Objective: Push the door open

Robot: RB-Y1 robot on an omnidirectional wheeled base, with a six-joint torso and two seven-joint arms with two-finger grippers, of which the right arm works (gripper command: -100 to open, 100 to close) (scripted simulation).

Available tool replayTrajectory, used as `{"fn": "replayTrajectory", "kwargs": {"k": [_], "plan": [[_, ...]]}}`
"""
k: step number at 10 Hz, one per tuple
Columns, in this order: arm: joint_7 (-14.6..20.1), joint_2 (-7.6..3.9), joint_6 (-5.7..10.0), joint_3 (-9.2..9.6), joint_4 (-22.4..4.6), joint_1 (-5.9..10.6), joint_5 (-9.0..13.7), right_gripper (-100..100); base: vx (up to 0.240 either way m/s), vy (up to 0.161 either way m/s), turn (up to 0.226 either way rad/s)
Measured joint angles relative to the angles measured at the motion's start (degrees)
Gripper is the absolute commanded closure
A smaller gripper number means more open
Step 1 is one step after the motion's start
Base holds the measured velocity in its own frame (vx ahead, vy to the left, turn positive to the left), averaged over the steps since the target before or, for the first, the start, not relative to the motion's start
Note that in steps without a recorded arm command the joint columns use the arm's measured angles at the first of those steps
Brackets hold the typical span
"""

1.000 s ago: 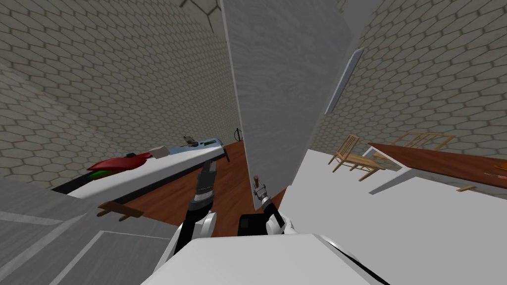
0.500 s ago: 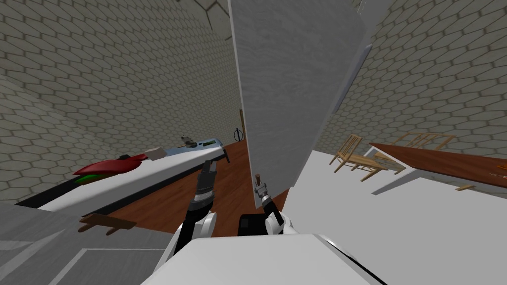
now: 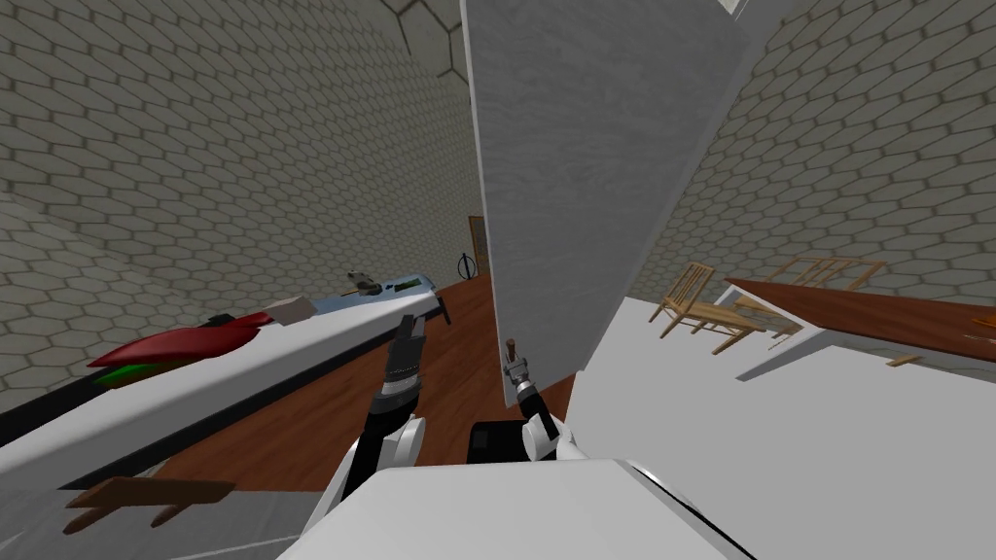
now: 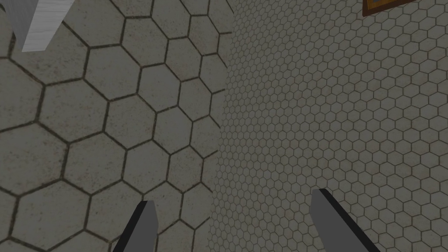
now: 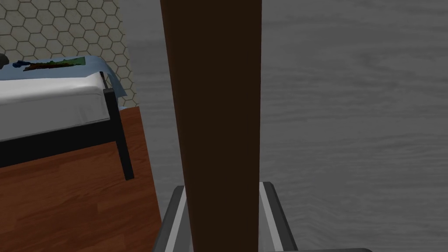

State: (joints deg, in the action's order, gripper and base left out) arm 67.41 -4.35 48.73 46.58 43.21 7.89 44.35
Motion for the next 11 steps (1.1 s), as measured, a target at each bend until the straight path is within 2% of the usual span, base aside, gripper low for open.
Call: {"fn": "replayTrajectory", "kwargs": {"k": [2, 4, 5, 7, 8, 11], "plan": [[-0.5, 0.14, 0.39, -1.08, 0.2, -0.18, 0.2, 100, 0.096, 0.056, -0.030], [-0.9, 0.07, -0.06, -1.62, 0.3, -0.77, 0.4, 100, 0.182, 0.085, -0.033], [-1.0, 0.49, 0.34, -2.07, -0.5, -0.53, 0.5, 100, 0.171, 0.098, -0.020], [-1.8, -0.18, -0.15, -3.15, 1.1, -1.16, 0.9, 100, 0.153, 0.074, -0.027], [-1.9, -0.27, -0.20, -3.54, 1.2, -0.85, 1.0, 100, 0.064, 0.025, -0.015], [-1.8, 0.45, 0.96, -4.62, -0.8, -0.35, 1.3, 100, 0.119, 0.077, -0.047]]}}
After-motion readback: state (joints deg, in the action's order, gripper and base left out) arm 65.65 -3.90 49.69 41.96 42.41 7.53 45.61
